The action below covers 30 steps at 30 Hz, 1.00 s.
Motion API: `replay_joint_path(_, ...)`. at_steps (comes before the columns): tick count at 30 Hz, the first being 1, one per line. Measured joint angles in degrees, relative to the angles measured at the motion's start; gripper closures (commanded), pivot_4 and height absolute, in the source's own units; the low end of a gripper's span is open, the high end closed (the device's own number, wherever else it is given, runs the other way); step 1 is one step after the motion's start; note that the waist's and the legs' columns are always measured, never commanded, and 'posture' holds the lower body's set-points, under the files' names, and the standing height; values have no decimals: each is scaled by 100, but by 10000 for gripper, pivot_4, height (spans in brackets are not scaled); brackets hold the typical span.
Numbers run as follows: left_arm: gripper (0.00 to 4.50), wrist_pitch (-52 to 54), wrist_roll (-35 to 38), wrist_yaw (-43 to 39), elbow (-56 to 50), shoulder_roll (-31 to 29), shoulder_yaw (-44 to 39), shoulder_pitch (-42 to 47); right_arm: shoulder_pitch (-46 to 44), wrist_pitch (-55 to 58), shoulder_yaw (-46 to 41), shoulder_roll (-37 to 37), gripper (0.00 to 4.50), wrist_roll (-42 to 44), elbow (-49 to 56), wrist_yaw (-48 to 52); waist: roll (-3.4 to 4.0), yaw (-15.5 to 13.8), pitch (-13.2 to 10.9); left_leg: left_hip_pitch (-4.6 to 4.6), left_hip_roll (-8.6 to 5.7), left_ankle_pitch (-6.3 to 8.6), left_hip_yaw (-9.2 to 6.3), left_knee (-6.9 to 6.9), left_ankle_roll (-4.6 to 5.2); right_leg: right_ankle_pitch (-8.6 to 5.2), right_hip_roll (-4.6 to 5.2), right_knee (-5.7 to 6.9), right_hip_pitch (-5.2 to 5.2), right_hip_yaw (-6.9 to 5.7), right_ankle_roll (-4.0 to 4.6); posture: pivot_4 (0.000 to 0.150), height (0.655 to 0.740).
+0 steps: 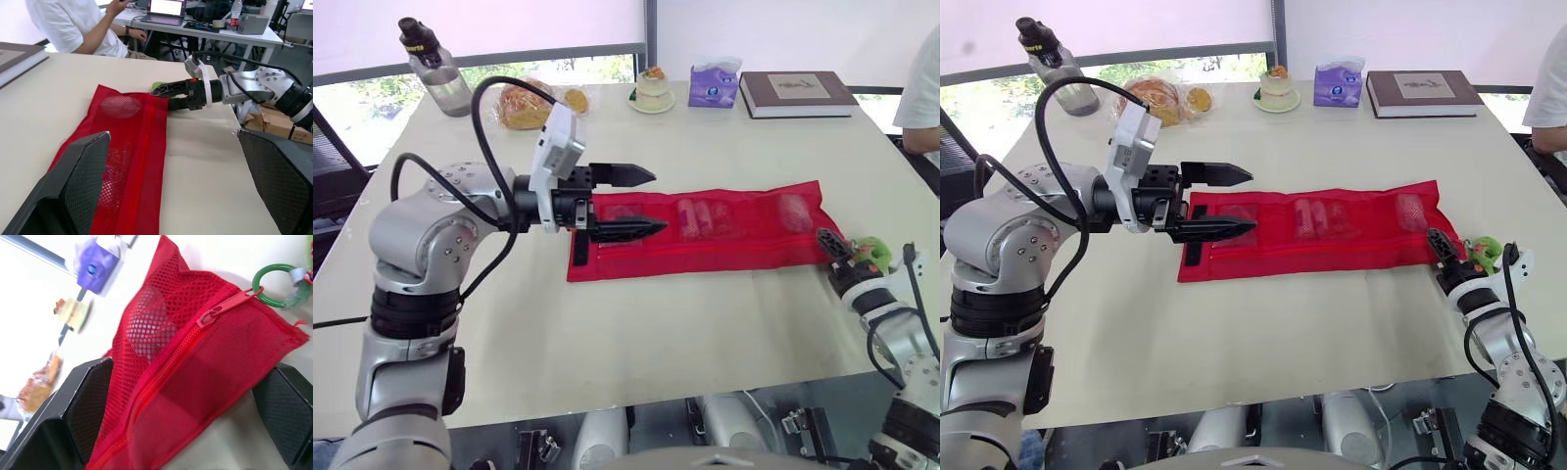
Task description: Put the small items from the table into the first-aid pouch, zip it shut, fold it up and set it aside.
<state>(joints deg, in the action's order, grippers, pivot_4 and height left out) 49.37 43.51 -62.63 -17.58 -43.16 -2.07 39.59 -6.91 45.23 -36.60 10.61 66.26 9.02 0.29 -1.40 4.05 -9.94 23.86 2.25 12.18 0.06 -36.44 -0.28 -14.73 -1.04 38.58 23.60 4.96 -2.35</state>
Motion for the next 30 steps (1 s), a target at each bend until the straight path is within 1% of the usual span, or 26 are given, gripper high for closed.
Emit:
replay_joint_path(3,0,-57,-1,-5,0,0,32,-28,-72,-285,143,-46,8512,-159,-201,181,1,-5,0,-2,0,0,-1,0,0,0,0,3,0,0,0,1500,7400)
replay_joint_path(5,0,-104,-1,-1,0,0,32,-28,-72,-363,244,-62,17521,-226,-284,247,2,-11,-1,-2,0,0,-3,0,0,0,0,5,0,-2,0,1500,7400)
replay_joint_path(7,0,-124,-1,19,0,0,31,-31,-70,-434,346,-63,27866,-302,-338,324,7,-15,-4,0,0,0,-3,0,0,0,0,5,2,-3,1,1500,7400)
replay_joint_path(9,0,-156,-3,46,0,0,31,-45,-83,-514,409,-20,36435,-306,-294,435,5,-14,-3,1,0,0,-3,0,0,0,0,2,1,-2,0,1500,7400)
replay_joint_path(10,0,-183,-3,59,0,1,30,-60,-83,-552,426,3,41652,-318,-270,467,5,-17,-3,2,-2,0,-2,0,0,0,3,1,0,-2,0,1500,7400)
replay_joint_path(11,0,-206,-3,66,0,1,29,-75,-84,-569,439,29,43457,-325,-245,504,3,-24,-2,2,-4,0,-1,0,0,0,5,0,-1,-1,0,1500,7400)
replay_joint_path(14,0,-297,-10,73,0,7,26,-169,-29,-642,465,71,43457,-371,-224,578,2,-46,-1,2,-5,0,-2,-1,0,0,7,0,-1,-2,0,1500,7400)
replay_joint_path(16,0,-496,-116,50,-1,-1,29,-196,135,-660,494,293,43457,-456,-182,705,4,-106,-2,2,-8,0,-3,-1,0,0,8,0,-1,-4,1,1500,7400)
replay_joint_path(18,0,-724,-304,46,17,-33,38,-209,414,-715,514,690,43457,-706,-90,937,9,-183,-6,7,-9,0,-4,-1,0,-1,8,-2,0,-5,2,1500,7400)
replay_joint_path(21,0,-885,-443,37,92,-136,32,-189,676,-845,416,1219,43457,-948,185,1279,13,-187,-8,10,-9,0,-3,-1,0,-1,8,-7,1,-5,1,1500,7400)
replay_joint_path(25,0,-1015,-486,1,96,-156,31,-150,774,-799,55,1661,43457,-630,482,1599,14,-166,-8,7,-7,0,-3,-1,0,-1,6,-4,0,-4,0,1500,7400)
replay_joint_path(29,0,-1136,-516,-80,100,-185,26,-148,951,-525,34,2574,43457,-510,1018,2050,36,-154,-21,3,-6,0,4,-2,0,0,4,-1,1,2,-1,1500,7400)
replay_joint_path(30,0,-1184,-523,-96,110,-187,28,-141,836,-392,227,3137,43457,-561,1403,2226,37,-130,-21,-3,-5,0,10,-3,0,0,2,4,1,8,-2,1500,7400)
